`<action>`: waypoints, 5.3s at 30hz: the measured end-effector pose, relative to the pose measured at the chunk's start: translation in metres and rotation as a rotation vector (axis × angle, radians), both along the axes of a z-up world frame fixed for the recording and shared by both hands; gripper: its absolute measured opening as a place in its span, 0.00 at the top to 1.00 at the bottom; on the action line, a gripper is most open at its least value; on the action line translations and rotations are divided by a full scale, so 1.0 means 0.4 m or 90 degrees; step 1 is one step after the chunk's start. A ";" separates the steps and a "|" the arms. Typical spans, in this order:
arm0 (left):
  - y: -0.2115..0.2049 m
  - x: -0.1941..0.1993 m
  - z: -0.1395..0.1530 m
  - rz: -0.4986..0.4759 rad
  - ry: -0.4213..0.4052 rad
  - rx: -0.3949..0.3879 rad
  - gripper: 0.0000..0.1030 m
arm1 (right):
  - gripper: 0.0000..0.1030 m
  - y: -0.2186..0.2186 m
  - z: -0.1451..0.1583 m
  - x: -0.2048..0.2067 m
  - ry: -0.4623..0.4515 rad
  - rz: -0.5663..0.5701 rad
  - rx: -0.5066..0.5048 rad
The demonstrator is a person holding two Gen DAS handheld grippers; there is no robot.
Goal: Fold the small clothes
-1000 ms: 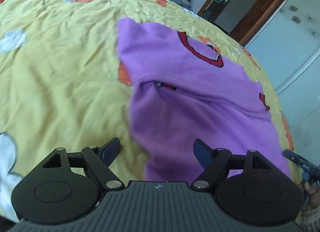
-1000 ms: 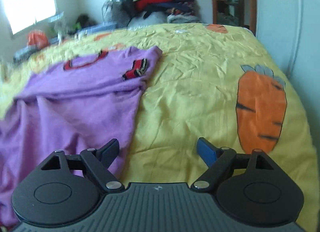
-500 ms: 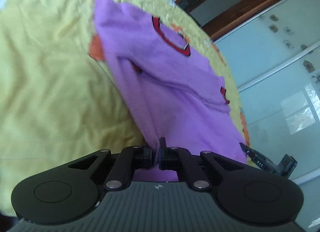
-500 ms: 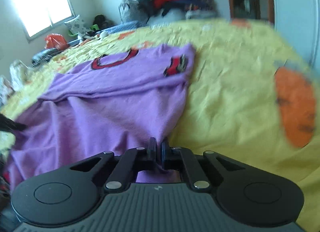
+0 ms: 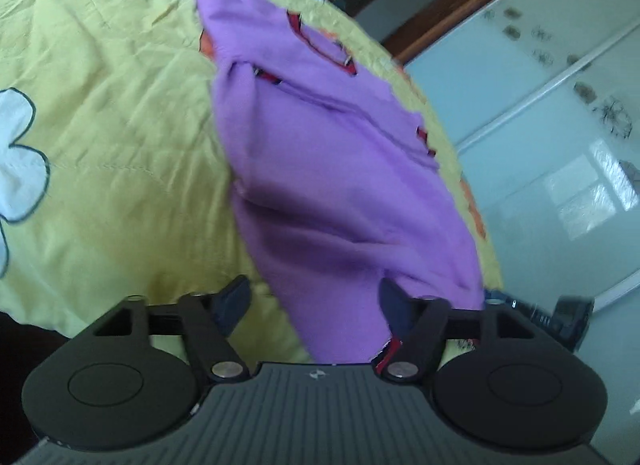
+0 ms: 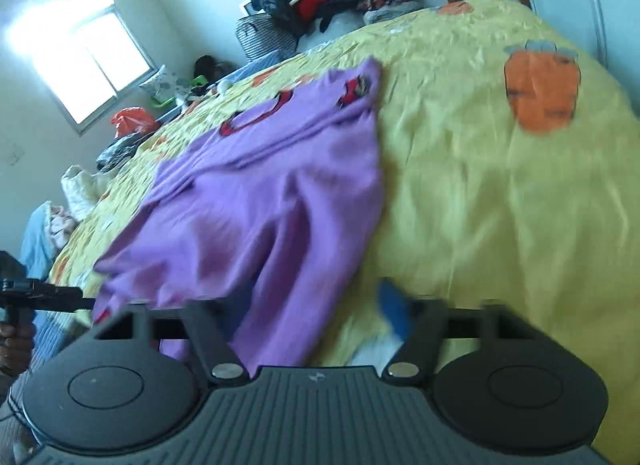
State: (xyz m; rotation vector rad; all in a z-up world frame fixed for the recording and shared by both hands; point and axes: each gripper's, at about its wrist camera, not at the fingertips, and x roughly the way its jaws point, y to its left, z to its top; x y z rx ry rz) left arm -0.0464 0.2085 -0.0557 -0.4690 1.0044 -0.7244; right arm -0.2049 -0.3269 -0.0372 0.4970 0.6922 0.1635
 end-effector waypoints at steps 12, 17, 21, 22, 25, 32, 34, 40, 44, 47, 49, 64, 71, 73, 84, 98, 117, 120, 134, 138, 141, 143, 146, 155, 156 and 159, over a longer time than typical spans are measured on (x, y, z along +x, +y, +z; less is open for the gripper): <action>-0.063 0.008 -0.130 0.056 0.157 -0.158 0.98 | 0.25 0.053 0.000 -0.002 -0.021 -0.026 -0.050; -0.019 -0.020 -0.133 0.058 0.140 -0.184 0.98 | 0.26 0.031 -0.002 -0.011 -0.022 -0.022 0.028; 0.002 -0.025 -0.115 0.040 0.126 -0.181 0.98 | 0.36 0.036 -0.012 -0.018 -0.016 -0.005 0.084; 0.006 -0.025 -0.109 0.035 0.120 -0.180 0.98 | 0.41 0.044 -0.019 -0.014 -0.012 0.001 0.095; 0.021 -0.027 -0.098 0.034 0.114 -0.173 0.98 | 0.68 0.063 -0.044 0.000 -0.022 0.012 0.132; -0.008 -0.033 -0.068 -0.005 0.102 -0.187 0.98 | 0.97 0.170 -0.009 -0.019 -0.094 -0.007 -0.064; -0.025 -0.041 -0.025 -0.038 0.066 -0.210 0.98 | 0.97 0.229 0.051 -0.049 -0.150 -0.010 -0.268; -0.036 -0.073 0.029 -0.086 0.050 -0.187 0.98 | 0.97 0.231 0.151 -0.119 -0.185 -0.038 -0.534; 0.005 -0.107 -0.037 -0.078 0.080 -0.108 0.98 | 0.97 0.195 0.078 -0.123 -0.076 0.003 -0.555; 0.018 -0.115 -0.108 -0.071 0.105 -0.096 0.98 | 0.96 0.117 0.048 -0.132 -0.047 0.009 -0.388; 0.011 -0.119 -0.134 -0.069 0.104 -0.089 0.97 | 0.90 0.060 0.042 -0.131 -0.015 0.000 -0.265; -0.064 -0.175 -0.223 -0.121 0.097 -0.121 0.72 | 0.24 -0.043 0.005 -0.206 -0.052 -0.034 -0.043; -0.037 -0.186 -0.217 -0.115 0.119 -0.125 0.97 | 0.24 -0.062 -0.001 -0.228 -0.065 -0.038 0.034; -0.025 -0.187 -0.202 -0.115 0.118 -0.119 0.97 | 0.25 -0.062 -0.008 -0.228 -0.064 -0.033 0.056; -0.041 -0.200 -0.134 -0.154 0.091 -0.122 0.97 | 0.96 0.010 -0.058 -0.197 -0.070 -0.033 0.062; 0.017 -0.218 -0.027 -0.143 0.017 -0.155 0.98 | 0.96 -0.016 0.007 -0.316 -0.306 -0.059 0.328; 0.029 -0.111 0.084 -0.094 -0.049 -0.257 0.98 | 0.96 -0.072 0.026 -0.166 -0.294 -0.119 0.370; 0.041 -0.057 0.101 -0.060 -0.059 -0.270 0.98 | 0.96 -0.077 0.067 -0.121 -0.296 -0.116 0.322; 0.020 0.285 0.121 0.079 -0.088 -0.271 0.98 | 0.96 -0.133 0.145 0.332 -0.211 -0.101 0.172; 0.013 0.384 0.112 0.104 -0.064 -0.257 0.98 | 0.96 -0.156 0.110 0.460 -0.170 -0.103 0.167; 0.004 0.449 0.104 0.113 -0.050 -0.238 0.98 | 0.96 -0.172 0.086 0.551 -0.139 -0.096 0.165; -0.002 0.485 0.097 0.121 -0.043 -0.223 0.98 | 0.96 -0.175 0.076 0.603 -0.121 -0.084 0.151; -0.004 0.527 0.084 0.134 -0.032 -0.210 0.98 | 0.96 -0.175 0.062 0.678 -0.095 -0.067 0.137; -0.005 0.652 0.046 0.155 0.013 -0.156 0.98 | 0.96 -0.172 0.022 0.850 -0.030 -0.018 0.098; -0.005 0.663 0.041 0.156 0.018 -0.157 0.98 | 0.96 -0.171 0.018 0.863 -0.025 -0.011 0.093; -0.011 0.697 0.028 0.159 0.028 -0.135 0.98 | 0.96 -0.168 0.005 0.898 -0.002 -0.004 0.086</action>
